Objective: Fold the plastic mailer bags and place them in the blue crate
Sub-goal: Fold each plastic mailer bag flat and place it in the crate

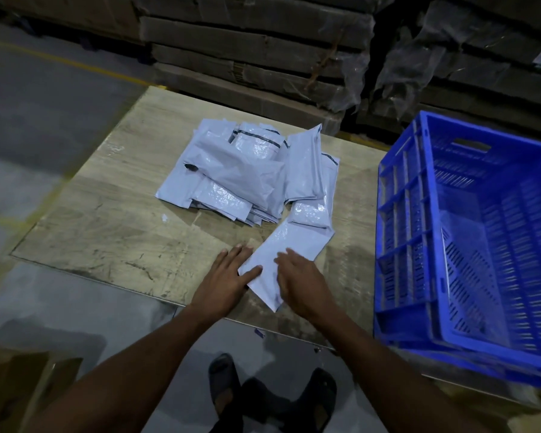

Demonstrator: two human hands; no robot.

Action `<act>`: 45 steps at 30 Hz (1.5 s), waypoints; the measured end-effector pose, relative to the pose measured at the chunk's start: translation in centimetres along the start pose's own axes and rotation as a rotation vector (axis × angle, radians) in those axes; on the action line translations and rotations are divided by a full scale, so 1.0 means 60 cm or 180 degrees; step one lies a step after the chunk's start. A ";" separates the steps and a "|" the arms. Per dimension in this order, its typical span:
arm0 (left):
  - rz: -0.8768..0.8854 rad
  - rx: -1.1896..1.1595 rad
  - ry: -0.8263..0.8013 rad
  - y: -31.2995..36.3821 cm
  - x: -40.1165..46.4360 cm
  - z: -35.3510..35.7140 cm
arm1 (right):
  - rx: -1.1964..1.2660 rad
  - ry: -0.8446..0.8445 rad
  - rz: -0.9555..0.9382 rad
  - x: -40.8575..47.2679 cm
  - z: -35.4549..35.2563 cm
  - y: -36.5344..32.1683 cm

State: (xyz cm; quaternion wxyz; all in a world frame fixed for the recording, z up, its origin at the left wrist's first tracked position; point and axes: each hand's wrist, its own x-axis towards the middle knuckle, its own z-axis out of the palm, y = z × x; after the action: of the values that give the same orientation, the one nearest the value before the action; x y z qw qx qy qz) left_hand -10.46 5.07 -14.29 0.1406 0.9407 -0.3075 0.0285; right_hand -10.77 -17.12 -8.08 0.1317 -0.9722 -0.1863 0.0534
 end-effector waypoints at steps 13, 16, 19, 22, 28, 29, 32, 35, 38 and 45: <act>-0.0803 -0.0566 -0.0256 -0.041 0.001 -0.068 | -0.0582 -0.0644 0.0268 -0.014 0.024 -0.033; -0.0620 0.0096 -0.0065 -0.022 0.009 -0.061 | -0.0452 -0.0588 0.0337 -0.025 0.033 -0.057; -0.0189 0.0094 -0.0216 0.027 0.007 -0.030 | -0.0175 -0.0177 0.0197 -0.025 0.031 -0.066; -0.0192 0.0195 -0.0217 0.058 0.012 0.001 | -0.0158 0.0184 0.0375 -0.027 0.038 -0.054; -0.0220 0.0495 -0.0241 0.052 0.013 0.013 | -0.0100 0.0173 0.0320 -0.054 0.091 -0.026; -0.0222 0.0511 -0.0246 0.050 0.013 0.012 | -0.0133 0.0123 0.0263 -0.056 0.094 -0.018; -0.0334 0.0421 -0.0232 0.052 0.014 0.019 | -0.0305 -0.0002 0.0155 -0.059 0.094 0.003; -0.0316 0.0315 -0.0204 0.055 0.018 0.028 | -0.0298 -0.0029 0.0104 -0.058 0.088 0.009; -0.0324 0.0405 -0.0058 0.051 0.015 0.028 | -0.0176 0.0003 0.0088 -0.058 0.086 0.011; -0.0295 0.0501 0.0143 0.041 0.006 0.032 | -0.0178 -0.0062 -0.0125 -0.061 0.084 0.028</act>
State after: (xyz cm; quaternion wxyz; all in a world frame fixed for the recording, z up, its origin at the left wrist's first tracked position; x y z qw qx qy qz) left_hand -11.66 2.42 -15.44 0.0742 0.9612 -0.2571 0.0671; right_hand -14.33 -18.79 -13.17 0.1036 -0.9711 -0.2080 0.0551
